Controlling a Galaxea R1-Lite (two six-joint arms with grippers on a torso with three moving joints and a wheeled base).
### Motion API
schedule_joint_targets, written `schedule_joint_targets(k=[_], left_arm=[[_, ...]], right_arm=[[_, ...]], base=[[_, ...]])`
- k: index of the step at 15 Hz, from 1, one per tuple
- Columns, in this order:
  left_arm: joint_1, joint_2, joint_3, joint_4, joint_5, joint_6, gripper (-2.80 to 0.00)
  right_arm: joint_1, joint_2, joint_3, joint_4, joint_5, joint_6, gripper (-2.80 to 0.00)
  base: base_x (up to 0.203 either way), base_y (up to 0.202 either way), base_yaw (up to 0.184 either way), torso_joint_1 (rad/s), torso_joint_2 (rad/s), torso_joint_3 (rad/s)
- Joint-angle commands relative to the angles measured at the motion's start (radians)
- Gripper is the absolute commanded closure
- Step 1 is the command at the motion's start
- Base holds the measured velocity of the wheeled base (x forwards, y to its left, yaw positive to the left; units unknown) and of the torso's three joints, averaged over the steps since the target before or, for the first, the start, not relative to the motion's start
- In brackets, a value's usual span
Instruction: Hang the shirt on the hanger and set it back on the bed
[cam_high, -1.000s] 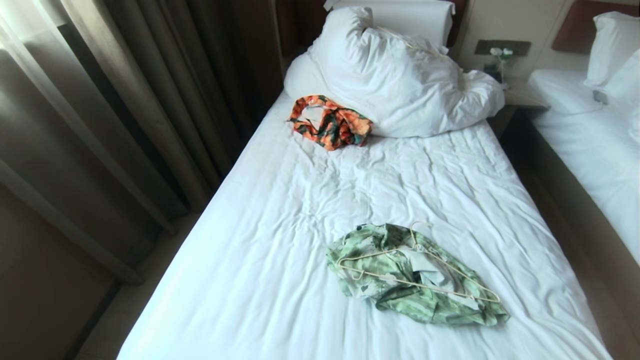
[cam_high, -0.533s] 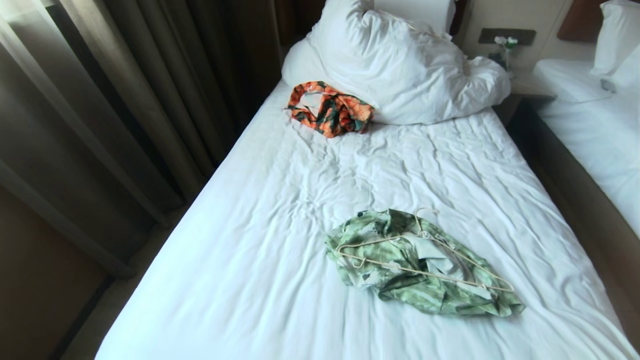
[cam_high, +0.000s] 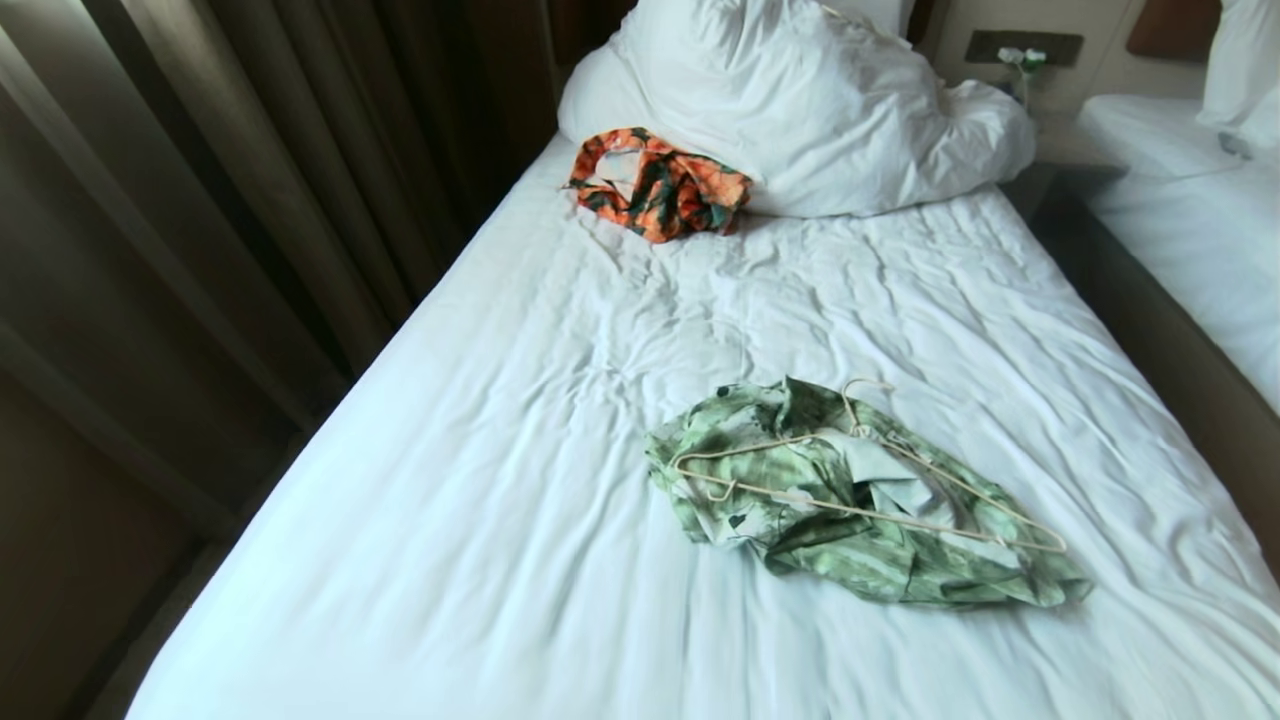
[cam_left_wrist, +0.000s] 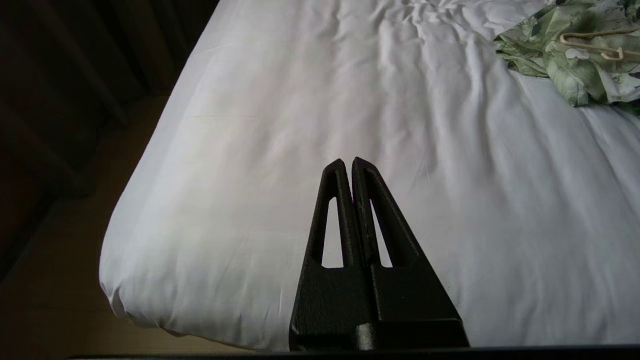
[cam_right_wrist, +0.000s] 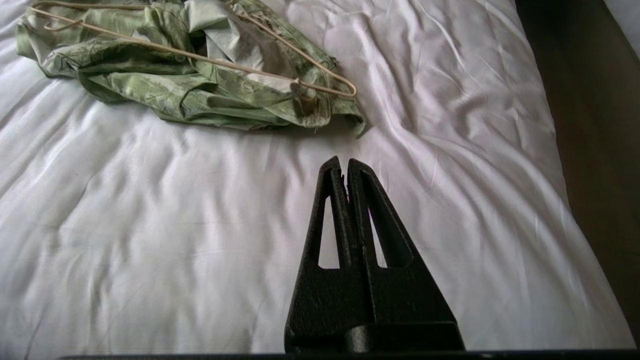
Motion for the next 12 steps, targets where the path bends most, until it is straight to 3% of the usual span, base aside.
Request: schedule_joint_targets(k=[1, 12], left_arm=[[0.001, 0.001, 0.0, -0.001, 0.0, 0.0, 0.0], [0.001, 0.001, 0.001, -0.001, 0.0, 0.0, 0.0]], right_arm=[[0.0, 0.002, 0.011, -0.002, 0.0, -0.004, 0.0], [0.0, 0.002, 0.011, -0.003, -0.001, 0.019, 0.0]], base=[[0.0, 0.0, 0.0, -0.059, 0.33, 0.285], [0.0, 0.0, 0.0, -0.005, 0.04, 0.032]])
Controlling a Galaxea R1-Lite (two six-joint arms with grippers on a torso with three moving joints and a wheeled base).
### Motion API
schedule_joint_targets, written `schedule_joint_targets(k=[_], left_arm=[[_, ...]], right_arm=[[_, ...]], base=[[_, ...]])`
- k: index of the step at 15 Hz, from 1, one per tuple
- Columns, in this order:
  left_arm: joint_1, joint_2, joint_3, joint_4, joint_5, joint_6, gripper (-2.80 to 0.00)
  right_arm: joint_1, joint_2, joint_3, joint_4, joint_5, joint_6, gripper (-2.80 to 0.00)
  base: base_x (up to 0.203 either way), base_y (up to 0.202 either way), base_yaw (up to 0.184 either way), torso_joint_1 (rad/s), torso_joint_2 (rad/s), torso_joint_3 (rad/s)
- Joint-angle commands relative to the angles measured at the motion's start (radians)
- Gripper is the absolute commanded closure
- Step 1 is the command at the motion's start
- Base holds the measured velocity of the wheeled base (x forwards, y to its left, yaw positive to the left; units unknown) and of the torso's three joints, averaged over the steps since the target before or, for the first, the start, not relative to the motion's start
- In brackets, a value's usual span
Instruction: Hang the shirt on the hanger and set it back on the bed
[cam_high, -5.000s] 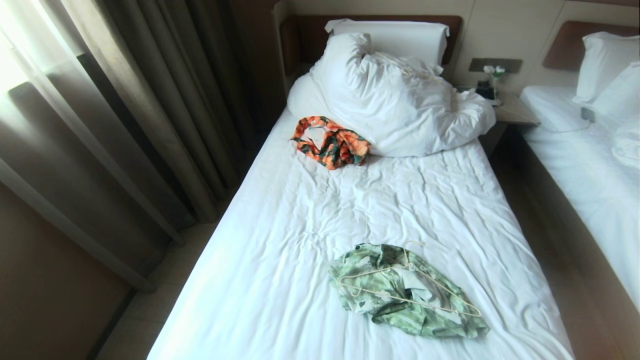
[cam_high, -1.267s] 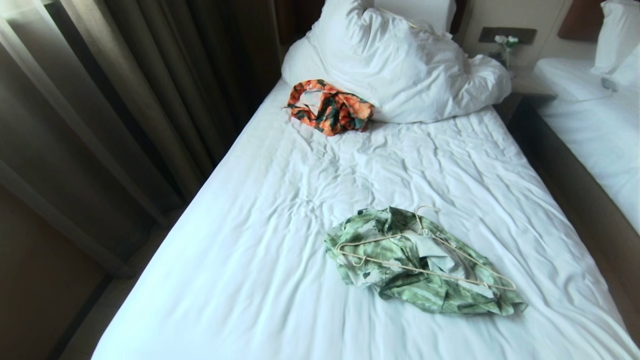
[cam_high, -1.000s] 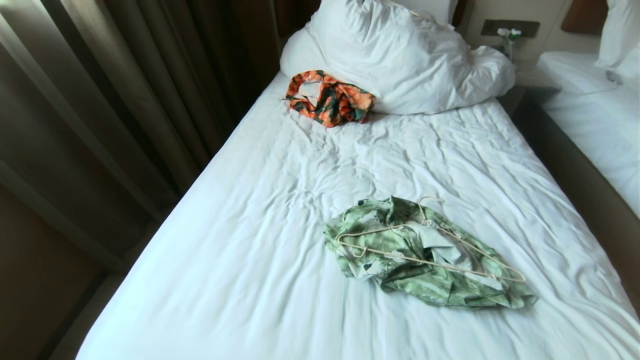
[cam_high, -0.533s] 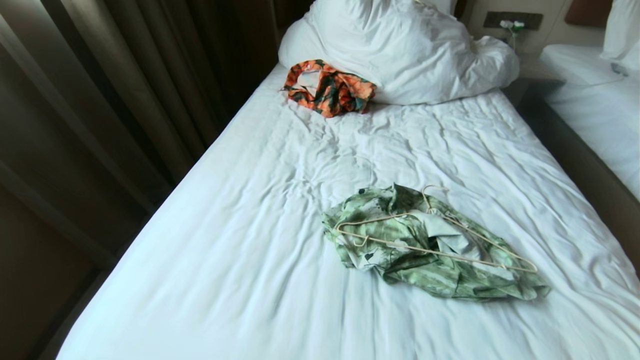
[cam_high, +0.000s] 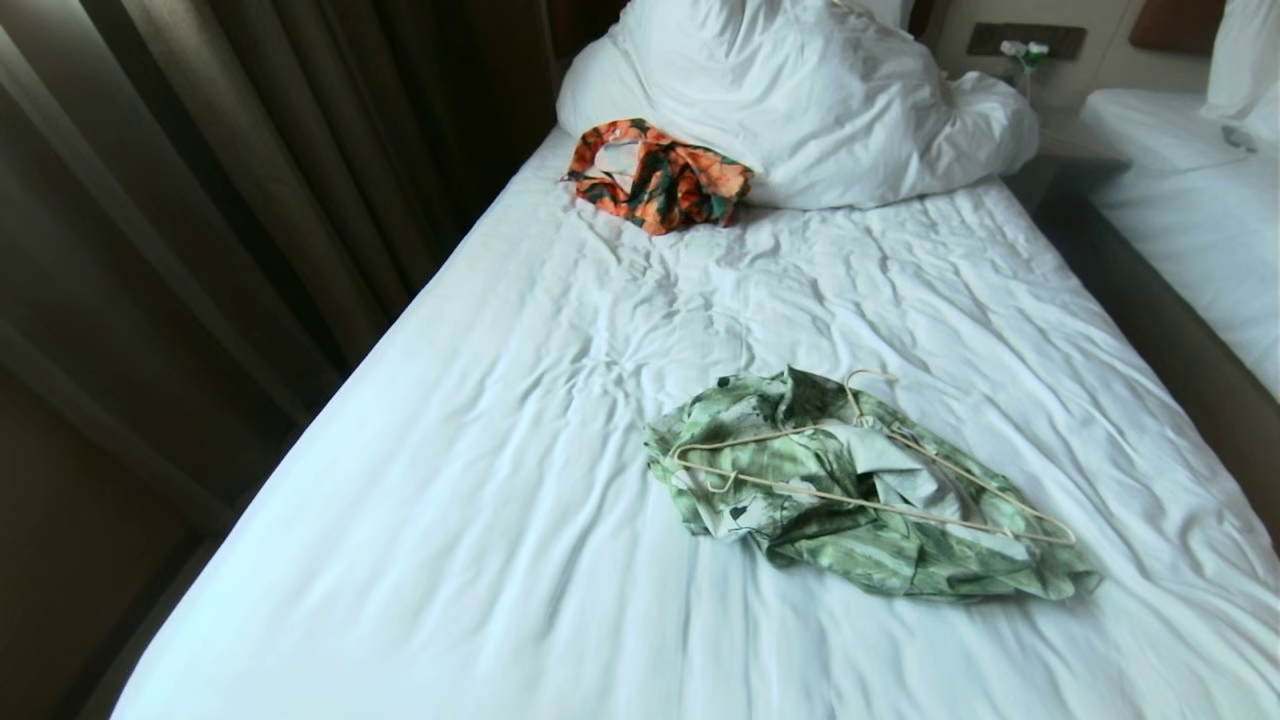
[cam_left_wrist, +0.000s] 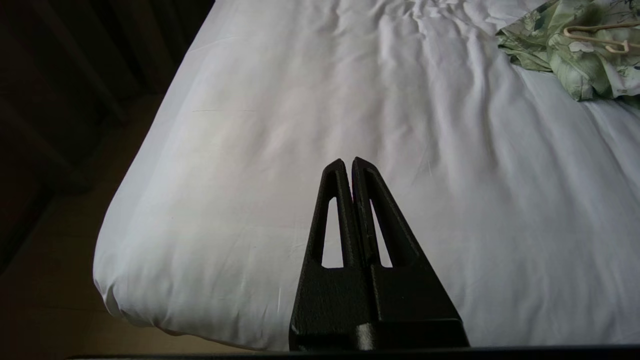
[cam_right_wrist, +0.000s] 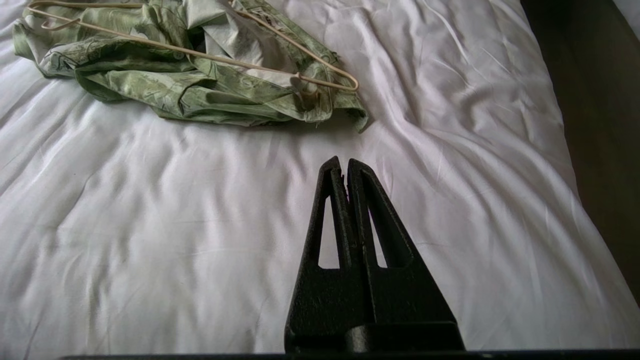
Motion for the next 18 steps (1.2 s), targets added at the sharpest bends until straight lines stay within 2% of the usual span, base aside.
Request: schedule_joint_targets(k=[1, 18], left_arm=[[0.001, 0.001, 0.0, 0.0, 0.0, 0.0, 0.0], [0.001, 0.001, 0.001, 0.0, 0.0, 0.0, 0.0]], right_arm=[[0.0, 0.002, 0.011, -0.001, 0.0, -0.002, 0.0], [0.0, 0.002, 0.011, 0.001, 0.0, -0.001, 0.0]], base=[[0.0, 0.0, 0.0, 0.0, 0.0, 0.0], [0.0, 0.0, 0.0, 0.0, 0.0, 0.0]])
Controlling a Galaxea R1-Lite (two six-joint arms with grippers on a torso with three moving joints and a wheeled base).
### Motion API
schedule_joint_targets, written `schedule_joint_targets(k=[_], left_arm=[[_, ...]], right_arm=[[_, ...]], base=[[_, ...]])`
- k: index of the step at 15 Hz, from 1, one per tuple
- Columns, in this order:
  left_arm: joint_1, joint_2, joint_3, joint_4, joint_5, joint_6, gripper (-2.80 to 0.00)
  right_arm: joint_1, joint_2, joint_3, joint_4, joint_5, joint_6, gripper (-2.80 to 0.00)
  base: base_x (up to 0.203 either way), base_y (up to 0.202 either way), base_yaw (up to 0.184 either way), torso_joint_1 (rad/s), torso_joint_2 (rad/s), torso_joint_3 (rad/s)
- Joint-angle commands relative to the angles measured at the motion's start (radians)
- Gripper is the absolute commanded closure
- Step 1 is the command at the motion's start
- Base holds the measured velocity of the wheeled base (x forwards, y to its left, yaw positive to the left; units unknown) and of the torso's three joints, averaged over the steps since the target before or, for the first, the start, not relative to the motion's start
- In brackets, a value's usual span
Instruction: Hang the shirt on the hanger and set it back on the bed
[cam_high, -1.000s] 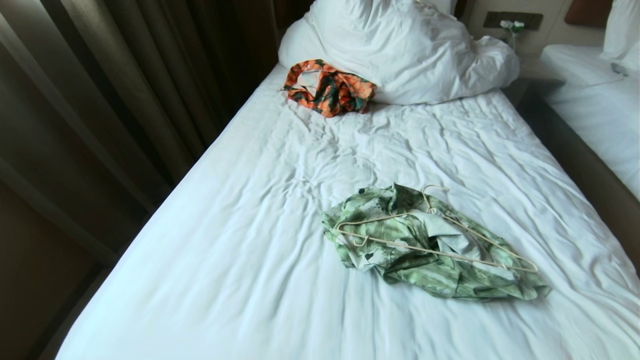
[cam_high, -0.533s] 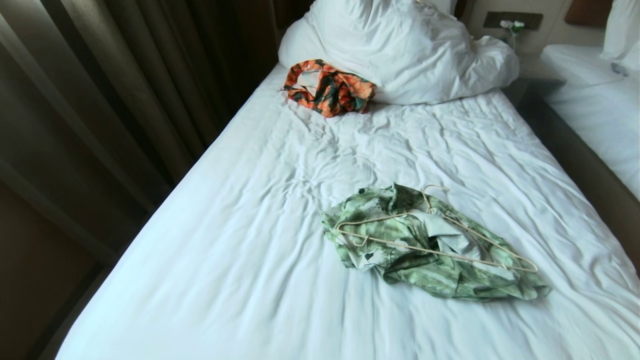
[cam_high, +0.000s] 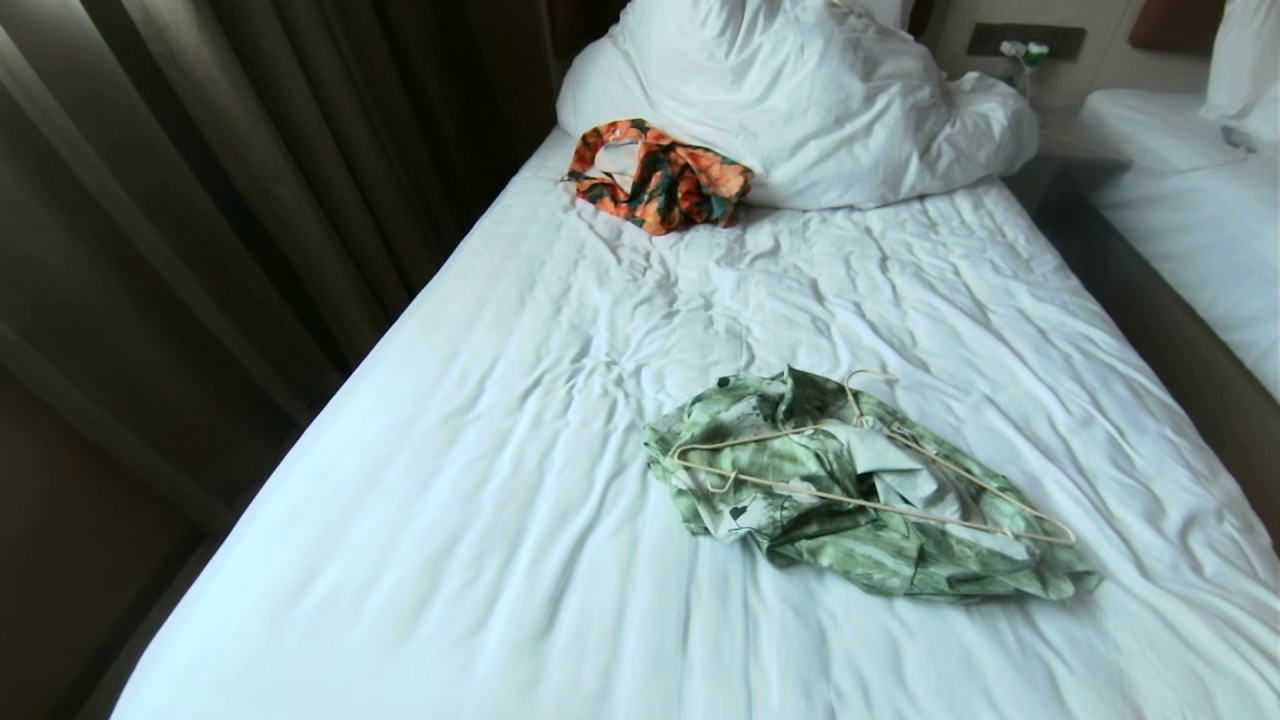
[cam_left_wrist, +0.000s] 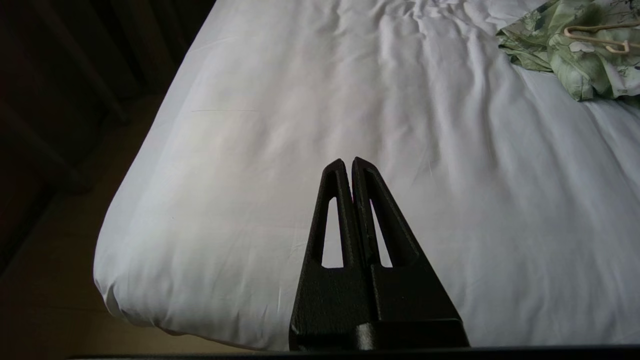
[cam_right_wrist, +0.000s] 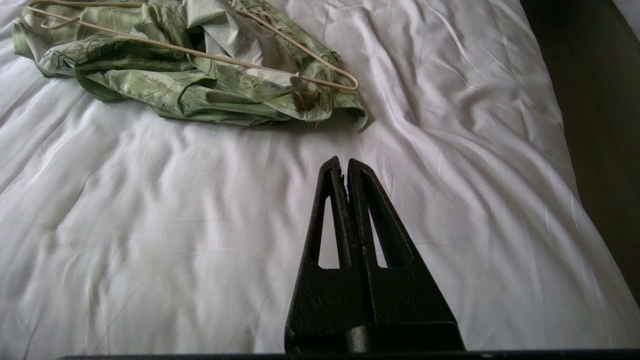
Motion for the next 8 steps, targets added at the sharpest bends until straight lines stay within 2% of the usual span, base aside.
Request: schedule_joint_targets(k=[1, 8], left_arm=[[0.001, 0.001, 0.002, 0.0, 0.0, 0.0, 0.0], [0.0, 0.001, 0.001, 0.0, 0.0, 0.0, 0.0]], right_arm=[[0.0, 0.002, 0.011, 0.0, 0.0, -0.002, 0.0], [0.0, 0.002, 0.011, 0.0, -0.003, 0.001, 0.0]], base=[[0.0, 0.0, 0.0, 0.0, 0.0, 0.0], [0.0, 0.0, 0.0, 0.0, 0.0, 0.0]])
